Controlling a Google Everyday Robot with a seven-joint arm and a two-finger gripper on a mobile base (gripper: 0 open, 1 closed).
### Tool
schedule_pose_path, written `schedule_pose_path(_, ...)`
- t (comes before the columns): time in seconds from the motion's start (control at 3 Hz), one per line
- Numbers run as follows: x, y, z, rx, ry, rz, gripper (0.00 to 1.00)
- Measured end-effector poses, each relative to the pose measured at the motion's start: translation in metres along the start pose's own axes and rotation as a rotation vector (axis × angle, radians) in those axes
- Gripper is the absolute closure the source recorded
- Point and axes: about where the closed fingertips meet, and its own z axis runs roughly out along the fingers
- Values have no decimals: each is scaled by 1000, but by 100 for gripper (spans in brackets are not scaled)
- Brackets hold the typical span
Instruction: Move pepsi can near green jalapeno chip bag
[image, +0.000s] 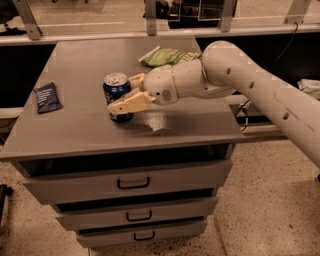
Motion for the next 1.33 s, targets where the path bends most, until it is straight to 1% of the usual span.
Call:
schedule_pose_path(0.33,-14,-13,-33,92,-34,-34,86)
schedule_pose_path(0.67,-13,-13,-33,94,-34,-34,100)
schedule_pose_path(1.0,-13,-13,-33,94,-34,-34,100)
schedule_pose_path(1.33,-13,-20,-45,135,-29,-41,100)
